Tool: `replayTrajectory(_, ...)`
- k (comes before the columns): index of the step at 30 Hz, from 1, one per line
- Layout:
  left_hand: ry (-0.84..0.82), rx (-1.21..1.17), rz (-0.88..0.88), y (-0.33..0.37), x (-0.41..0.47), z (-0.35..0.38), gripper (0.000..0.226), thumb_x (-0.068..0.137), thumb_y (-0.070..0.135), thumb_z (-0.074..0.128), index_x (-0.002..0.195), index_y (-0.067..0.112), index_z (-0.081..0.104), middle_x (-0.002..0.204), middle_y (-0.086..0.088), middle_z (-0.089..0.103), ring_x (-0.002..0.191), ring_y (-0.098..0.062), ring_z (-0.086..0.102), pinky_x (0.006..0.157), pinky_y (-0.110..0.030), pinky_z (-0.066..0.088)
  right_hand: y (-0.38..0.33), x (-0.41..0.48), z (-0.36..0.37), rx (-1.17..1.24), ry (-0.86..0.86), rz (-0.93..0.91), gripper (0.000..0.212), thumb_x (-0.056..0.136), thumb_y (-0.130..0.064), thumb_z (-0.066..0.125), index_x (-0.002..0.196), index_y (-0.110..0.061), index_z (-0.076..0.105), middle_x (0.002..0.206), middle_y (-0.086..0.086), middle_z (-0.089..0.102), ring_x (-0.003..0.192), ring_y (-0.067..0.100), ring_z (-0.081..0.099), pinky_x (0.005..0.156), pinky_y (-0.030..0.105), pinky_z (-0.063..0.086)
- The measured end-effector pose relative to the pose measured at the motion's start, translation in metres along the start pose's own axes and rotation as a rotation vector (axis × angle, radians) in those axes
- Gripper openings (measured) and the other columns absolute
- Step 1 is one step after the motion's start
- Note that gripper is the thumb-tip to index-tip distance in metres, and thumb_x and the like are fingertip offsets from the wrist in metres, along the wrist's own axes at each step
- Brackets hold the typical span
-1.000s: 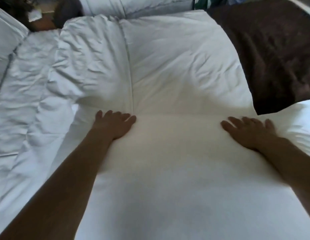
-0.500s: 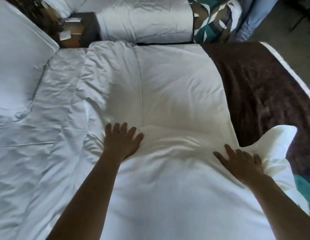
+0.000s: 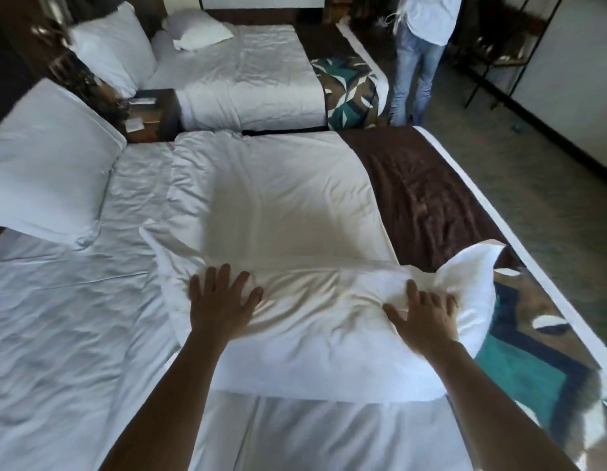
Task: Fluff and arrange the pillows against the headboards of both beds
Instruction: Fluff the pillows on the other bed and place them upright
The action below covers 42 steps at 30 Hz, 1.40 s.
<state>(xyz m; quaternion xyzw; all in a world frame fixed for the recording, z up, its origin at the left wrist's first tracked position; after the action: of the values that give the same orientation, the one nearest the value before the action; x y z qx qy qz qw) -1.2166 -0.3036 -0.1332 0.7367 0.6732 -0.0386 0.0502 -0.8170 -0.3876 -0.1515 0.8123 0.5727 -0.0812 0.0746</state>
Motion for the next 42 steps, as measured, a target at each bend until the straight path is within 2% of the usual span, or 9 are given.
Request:
replayTrajectory(4, 0.177, 0.054, 0.087, -0.007, -0.062, -0.021, 0.059, 0.090, 0.066, 0.044, 0.129, 0.026, 0.065, 0.140, -0.011, 0.057, 0.132, -0.041, 0.049, 0.115, -0.068, 0.014, 0.021, -0.043, -0.032, -0.087, 0.070, -0.021, 0.097, 0.081, -0.085, 0.008, 0.153, -0.024, 0.029, 0.140, 0.013, 0.053, 0.134, 0.034, 0.041, 0.117, 0.055, 0.013)
replayTrajectory(9, 0.326, 0.098, 0.126, -0.017, -0.091, -0.045, 0.065, 0.091, 0.062, 0.047, 0.139, 0.019, 0.058, 0.127, -0.011, 0.062, 0.127, -0.036, 0.054, 0.118, -0.067, 0.010, 0.047, -0.055, -0.048, -0.052, 0.090, -0.052, 0.092, 0.083, -0.079, 0.001, 0.154, -0.030, 0.033, 0.156, 0.009, 0.038, 0.148, 0.029, 0.026, 0.120, 0.057, 0.005)
replayTrajectory(13, 0.427, 0.142, 0.179, -0.015, -0.078, -0.065, 0.047, 0.098, 0.048, 0.042, 0.123, 0.017, 0.066, 0.101, -0.012, 0.063, 0.101, -0.034, 0.062, 0.116, -0.061, 0.024, 0.058, -0.045, -0.052, -0.037, 0.164, -0.106, 0.087, 0.085, -0.081, 0.017, 0.128, -0.018, 0.060, 0.120, 0.019, 0.062, 0.119, 0.040, 0.054, 0.109, 0.055, 0.032)
replayTrajectory(18, 0.263, 0.045, 0.333, -0.021, -0.055, -0.082, 0.050, 0.089, 0.055, 0.039, 0.090, 0.012, 0.065, 0.081, -0.011, 0.060, 0.070, -0.037, 0.064, 0.066, -0.041, 0.047, 0.063, -0.020, -0.073, 0.242, 0.159, -0.228, 0.078, 0.085, -0.078, 0.028, 0.102, -0.009, 0.060, 0.104, 0.024, 0.069, 0.104, 0.045, 0.064, 0.084, 0.049, 0.050)
replayTrajectory(24, 0.063, 0.034, 0.339, -0.041, -0.047, -0.081, 0.056, 0.080, 0.076, 0.034, 0.086, 0.023, 0.052, 0.071, 0.002, 0.066, 0.073, -0.029, 0.061, 0.074, -0.036, 0.029, 0.064, -0.004, -0.093, 0.291, 0.294, -0.513, 0.079, 0.084, -0.086, 0.032, 0.082, -0.012, 0.059, 0.067, 0.011, 0.067, 0.073, 0.038, 0.070, 0.061, 0.041, 0.051)
replayTrajectory(28, -0.193, -0.081, 0.264, -0.056, -0.042, -0.074, 0.047, 0.078, 0.069, 0.068, 0.075, 0.026, 0.051, 0.067, 0.003, 0.061, 0.070, -0.019, 0.058, 0.068, -0.034, 0.047, 0.065, -0.003, -0.088, 0.283, 0.251, -0.591, 0.084, 0.086, -0.083, 0.035, 0.075, -0.006, 0.067, 0.063, 0.008, 0.062, 0.060, 0.031, 0.063, 0.059, 0.033, 0.040)
replayTrajectory(33, -0.234, -0.077, 0.273, -0.063, -0.022, -0.087, 0.057, 0.082, 0.067, 0.066, 0.062, 0.018, 0.044, 0.061, -0.002, 0.054, 0.063, -0.024, 0.053, 0.064, -0.037, 0.044, 0.082, -0.015, -0.079, 0.226, 0.142, -0.434, 0.057, 0.090, -0.069, 0.045, 0.056, -0.024, 0.044, 0.053, -0.009, 0.044, 0.055, 0.027, 0.050, 0.061, 0.035, 0.037)
replayTrajectory(39, -0.147, 0.051, 0.193, -0.068, -0.011, -0.097, 0.044, 0.093, 0.057, 0.058, 0.067, 0.024, 0.045, 0.058, 0.000, 0.052, 0.055, -0.020, 0.055, 0.063, -0.034, 0.051, 0.109, -0.021, -0.081, 0.019, 0.130, -0.375, 0.017, 0.084, -0.020, 0.073, 0.087, -0.012, 0.058, 0.047, 0.011, 0.050, 0.032, 0.030, 0.052, 0.039, 0.029, 0.043)
replayTrajectory(42, -0.108, 0.163, 0.127, -0.080, -0.007, -0.092, 0.051, 0.098, 0.066, 0.040, 0.076, 0.022, 0.054, 0.071, -0.002, 0.058, 0.074, -0.028, 0.055, 0.072, -0.036, 0.048, 0.134, -0.017, -0.070, 0.047, 0.060, -0.173, 0.024, 0.076, -0.027, 0.084, 0.098, -0.021, 0.075, 0.065, 0.018, 0.064, 0.045, 0.036, 0.061, 0.044, 0.040, 0.053)
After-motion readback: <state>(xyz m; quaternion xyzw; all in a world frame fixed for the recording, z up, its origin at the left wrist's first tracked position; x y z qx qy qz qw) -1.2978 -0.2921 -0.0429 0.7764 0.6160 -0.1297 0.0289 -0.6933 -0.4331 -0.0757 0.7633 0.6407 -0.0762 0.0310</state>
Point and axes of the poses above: each hand's wrist, its own x-axis towards the middle knuckle, its own z-axis out of the palm, y = z × x, the point moved 10 cm from there along x, towards the middle knuckle
